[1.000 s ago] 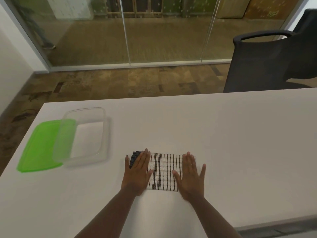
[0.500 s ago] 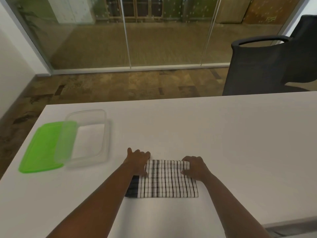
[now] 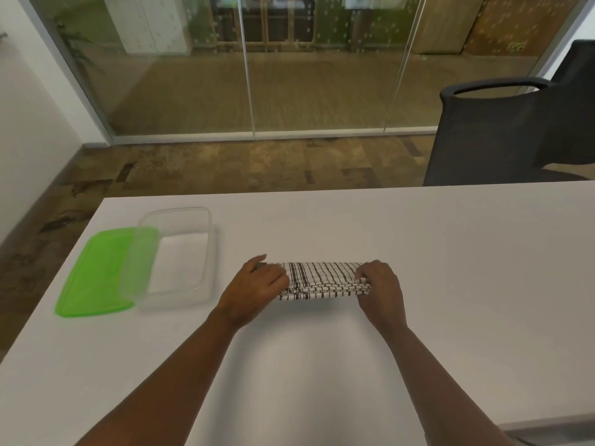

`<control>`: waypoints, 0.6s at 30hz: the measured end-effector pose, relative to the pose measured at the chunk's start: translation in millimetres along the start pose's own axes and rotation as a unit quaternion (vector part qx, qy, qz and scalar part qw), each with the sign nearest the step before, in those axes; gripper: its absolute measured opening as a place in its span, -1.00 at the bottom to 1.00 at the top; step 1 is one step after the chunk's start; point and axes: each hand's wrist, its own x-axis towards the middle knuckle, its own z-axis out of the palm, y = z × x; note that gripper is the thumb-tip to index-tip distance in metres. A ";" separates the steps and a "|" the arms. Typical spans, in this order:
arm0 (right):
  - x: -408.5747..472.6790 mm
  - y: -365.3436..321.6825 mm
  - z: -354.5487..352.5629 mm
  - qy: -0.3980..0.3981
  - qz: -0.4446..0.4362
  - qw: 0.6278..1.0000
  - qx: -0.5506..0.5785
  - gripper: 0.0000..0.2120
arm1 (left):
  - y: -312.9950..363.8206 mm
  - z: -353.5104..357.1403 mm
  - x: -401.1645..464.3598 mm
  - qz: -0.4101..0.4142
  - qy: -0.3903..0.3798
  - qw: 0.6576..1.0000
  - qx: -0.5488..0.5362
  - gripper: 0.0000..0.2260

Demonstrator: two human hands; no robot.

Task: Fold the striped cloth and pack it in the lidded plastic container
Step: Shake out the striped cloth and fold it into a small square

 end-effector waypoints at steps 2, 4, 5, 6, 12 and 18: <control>-7.7 6.3 2.0 -0.012 0.006 1.000 -0.011 -0.66 | 7.0 6.0 -13.7 0.036 -0.043 0.998 -0.001 -0.75; -21.3 16.8 5.4 -0.075 0.011 0.996 -0.044 -0.63 | 16.8 13.8 -29.3 0.103 -0.129 0.986 -0.009 -0.71; -29.6 22.9 7.1 -0.118 0.008 0.991 -0.065 -0.64 | 22.6 16.9 -37.5 0.134 -0.178 0.975 -0.017 -0.71; -37.8 29.0 8.2 -0.162 0.003 0.983 -0.086 -0.66 | 27.1 19.1 -44.2 0.151 -0.217 0.964 -0.026 -0.72; -50.6 47.0 2.4 -0.285 0.073 0.954 -0.049 -0.66 | 25.4 14.0 -44.2 0.052 -0.354 0.918 -0.170 -0.64; -33.3 26.9 6.2 -0.163 0.376 0.911 0.053 -0.70 | 48.2 12.4 -16.4 -0.495 -0.180 0.667 -0.527 -0.80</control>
